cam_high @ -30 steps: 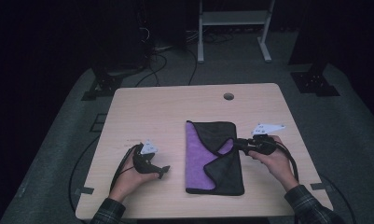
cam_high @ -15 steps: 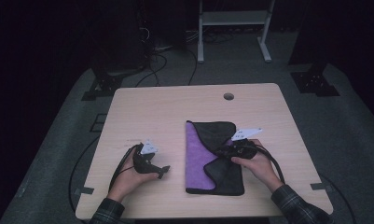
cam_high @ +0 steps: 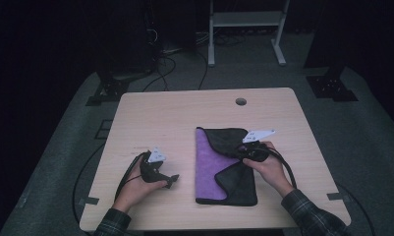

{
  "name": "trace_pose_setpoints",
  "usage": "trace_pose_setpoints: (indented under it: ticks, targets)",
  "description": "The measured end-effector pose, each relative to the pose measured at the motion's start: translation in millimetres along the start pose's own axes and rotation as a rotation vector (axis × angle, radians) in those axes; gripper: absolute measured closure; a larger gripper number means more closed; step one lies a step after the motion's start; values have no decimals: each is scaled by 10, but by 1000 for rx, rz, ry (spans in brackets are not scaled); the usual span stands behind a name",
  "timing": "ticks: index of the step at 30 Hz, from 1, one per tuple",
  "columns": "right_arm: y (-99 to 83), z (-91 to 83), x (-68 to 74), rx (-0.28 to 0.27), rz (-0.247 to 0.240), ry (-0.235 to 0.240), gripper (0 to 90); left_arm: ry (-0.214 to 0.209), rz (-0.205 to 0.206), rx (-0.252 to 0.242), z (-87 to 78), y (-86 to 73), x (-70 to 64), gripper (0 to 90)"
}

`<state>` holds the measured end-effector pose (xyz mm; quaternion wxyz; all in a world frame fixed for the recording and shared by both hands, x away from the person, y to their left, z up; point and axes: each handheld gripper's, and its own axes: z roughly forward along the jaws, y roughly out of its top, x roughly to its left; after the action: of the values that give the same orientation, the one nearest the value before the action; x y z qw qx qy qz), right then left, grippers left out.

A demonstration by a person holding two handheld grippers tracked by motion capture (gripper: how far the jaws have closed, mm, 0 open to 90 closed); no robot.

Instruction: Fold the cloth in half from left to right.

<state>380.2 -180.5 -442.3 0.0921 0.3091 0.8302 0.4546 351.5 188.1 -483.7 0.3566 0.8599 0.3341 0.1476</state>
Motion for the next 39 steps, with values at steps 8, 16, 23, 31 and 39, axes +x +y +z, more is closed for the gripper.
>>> trace_pose_setpoints:
  ticks: [8, 16, 23, 31, 39]
  targets:
    - [200, -86, -203, -67, 12, -73, 873, 0, -2, -2, 1, -1, -2, 0]
    - [321, -140, -472, -108, 51, -162, 874, 2, 1, -3, 2, -1, 0, 0]
    - [329, -174, -694, -107, 93, -253, 874, 3, 0, -1, 1, 1, -2, 0]
    - [316, -84, -972, -51, 137, -342, 874, 5, -3, 0, 1, 0, -5, 0]
    - [152, 153, -1175, 37, 180, -385, 874, 8, -7, 1, -2, -1, -9, 0]
